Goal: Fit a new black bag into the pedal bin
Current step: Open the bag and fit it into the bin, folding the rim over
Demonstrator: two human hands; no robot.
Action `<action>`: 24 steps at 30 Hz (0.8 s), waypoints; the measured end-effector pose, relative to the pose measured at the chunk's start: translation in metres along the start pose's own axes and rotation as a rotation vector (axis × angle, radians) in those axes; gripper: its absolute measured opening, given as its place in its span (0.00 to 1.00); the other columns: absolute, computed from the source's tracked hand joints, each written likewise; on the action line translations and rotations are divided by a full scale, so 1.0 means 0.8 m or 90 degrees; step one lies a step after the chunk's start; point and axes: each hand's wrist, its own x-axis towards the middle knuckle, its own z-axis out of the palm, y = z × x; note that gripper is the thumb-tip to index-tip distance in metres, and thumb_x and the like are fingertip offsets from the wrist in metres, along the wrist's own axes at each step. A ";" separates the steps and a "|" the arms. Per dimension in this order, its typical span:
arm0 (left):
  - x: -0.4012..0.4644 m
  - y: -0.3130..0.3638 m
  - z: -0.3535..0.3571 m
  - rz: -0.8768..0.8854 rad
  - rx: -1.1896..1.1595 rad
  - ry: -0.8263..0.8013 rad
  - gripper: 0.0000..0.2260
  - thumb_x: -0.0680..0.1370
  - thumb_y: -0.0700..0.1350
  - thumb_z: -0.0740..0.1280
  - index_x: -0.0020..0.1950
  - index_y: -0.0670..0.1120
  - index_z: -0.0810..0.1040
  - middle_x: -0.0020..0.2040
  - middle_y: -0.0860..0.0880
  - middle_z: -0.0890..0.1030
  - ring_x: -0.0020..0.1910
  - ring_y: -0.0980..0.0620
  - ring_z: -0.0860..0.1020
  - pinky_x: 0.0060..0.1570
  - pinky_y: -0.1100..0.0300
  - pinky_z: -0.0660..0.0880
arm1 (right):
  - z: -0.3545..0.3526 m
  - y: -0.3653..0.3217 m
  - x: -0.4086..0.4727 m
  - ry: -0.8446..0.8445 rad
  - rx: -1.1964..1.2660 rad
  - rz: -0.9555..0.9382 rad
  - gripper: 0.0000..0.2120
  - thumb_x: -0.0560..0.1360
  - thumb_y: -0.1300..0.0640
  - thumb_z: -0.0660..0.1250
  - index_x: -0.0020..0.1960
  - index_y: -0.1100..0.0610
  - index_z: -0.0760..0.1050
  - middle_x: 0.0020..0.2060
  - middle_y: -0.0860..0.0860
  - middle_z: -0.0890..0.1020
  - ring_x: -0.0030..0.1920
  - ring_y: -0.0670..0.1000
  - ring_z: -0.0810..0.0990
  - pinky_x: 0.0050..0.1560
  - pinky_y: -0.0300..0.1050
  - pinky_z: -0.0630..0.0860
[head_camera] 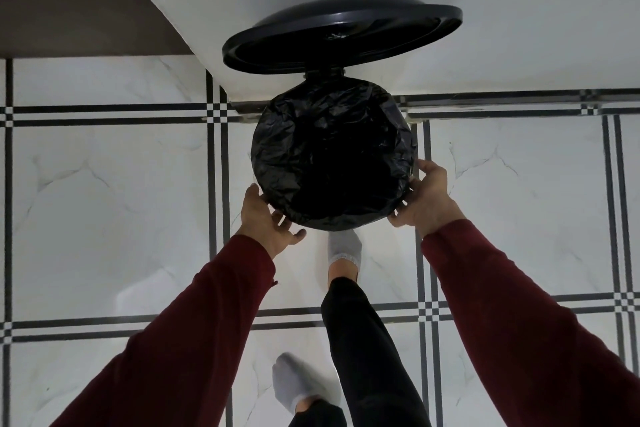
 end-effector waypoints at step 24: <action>-0.002 -0.025 0.003 -0.009 -0.123 -0.016 0.25 0.81 0.65 0.55 0.66 0.51 0.78 0.62 0.45 0.80 0.62 0.43 0.78 0.62 0.39 0.73 | -0.013 0.065 0.009 -0.049 0.246 0.014 0.24 0.79 0.42 0.60 0.61 0.59 0.80 0.63 0.56 0.83 0.62 0.58 0.81 0.62 0.58 0.77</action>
